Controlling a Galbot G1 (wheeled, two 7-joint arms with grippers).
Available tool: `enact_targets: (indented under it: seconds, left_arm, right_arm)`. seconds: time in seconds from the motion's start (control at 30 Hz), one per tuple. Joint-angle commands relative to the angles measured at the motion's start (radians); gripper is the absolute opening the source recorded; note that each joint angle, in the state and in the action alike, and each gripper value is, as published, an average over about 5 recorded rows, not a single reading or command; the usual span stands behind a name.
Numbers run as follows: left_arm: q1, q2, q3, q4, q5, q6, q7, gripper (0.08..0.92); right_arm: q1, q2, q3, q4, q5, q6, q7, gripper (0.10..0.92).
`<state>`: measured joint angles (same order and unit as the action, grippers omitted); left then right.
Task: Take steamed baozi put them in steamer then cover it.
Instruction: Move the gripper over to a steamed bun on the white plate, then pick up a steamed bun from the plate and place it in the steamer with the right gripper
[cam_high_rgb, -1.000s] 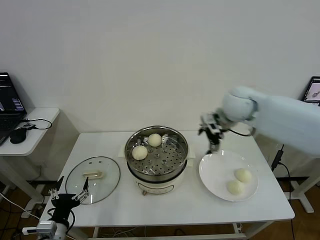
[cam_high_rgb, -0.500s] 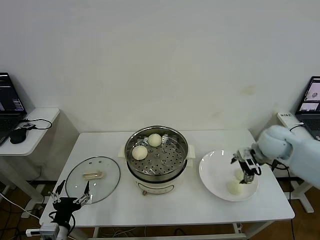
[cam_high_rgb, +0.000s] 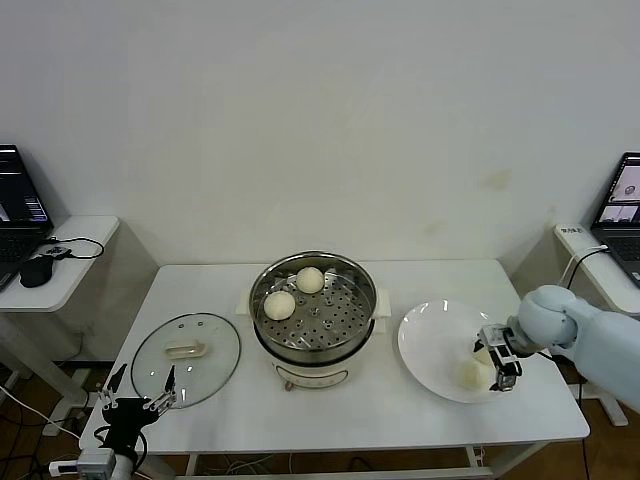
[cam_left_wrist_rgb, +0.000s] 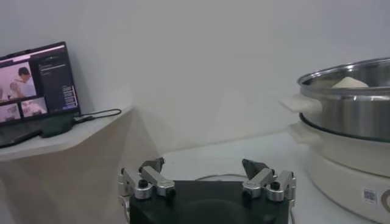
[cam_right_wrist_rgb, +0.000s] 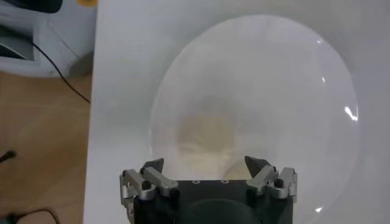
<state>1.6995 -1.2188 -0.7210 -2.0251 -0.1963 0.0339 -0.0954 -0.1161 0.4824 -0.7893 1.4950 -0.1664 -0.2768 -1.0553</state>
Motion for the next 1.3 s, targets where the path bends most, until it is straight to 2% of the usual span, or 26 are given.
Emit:
enact_targets:
  seconds: [0.03,0.3,0.7,1.07,1.3]
  left_arm:
    - [-0.004,0.003,-0.002,0.007,0.0,-0.001,0.001,0.823]
    - [-0.008,0.004,-0.003,0.008,0.0,0.0,0.001,0.823]
    - [-0.012,0.003,0.0,0.003,0.001,0.001,0.001,0.823]
    - [-0.012,0.003,0.001,-0.012,0.0,0.003,0.002,0.823]
    - [-0.011,0.002,0.002,-0.02,-0.001,0.002,0.002,0.823]
  right_arm:
    - [-0.077,0.087,0.053,-0.106,-0.032,0.005,0.014,0.823]
    - [-0.08,0.115,0.049,-0.116,-0.027,-0.019,0.019,0.81]
    - [-0.033,0.111,0.048,-0.113,-0.005,-0.03,0.009,0.654]
    - [0.313,0.124,-0.034,-0.09,0.13,-0.042,-0.044,0.628]
    - [0.582,0.243,-0.145,-0.111,0.252,-0.059,-0.049,0.635]
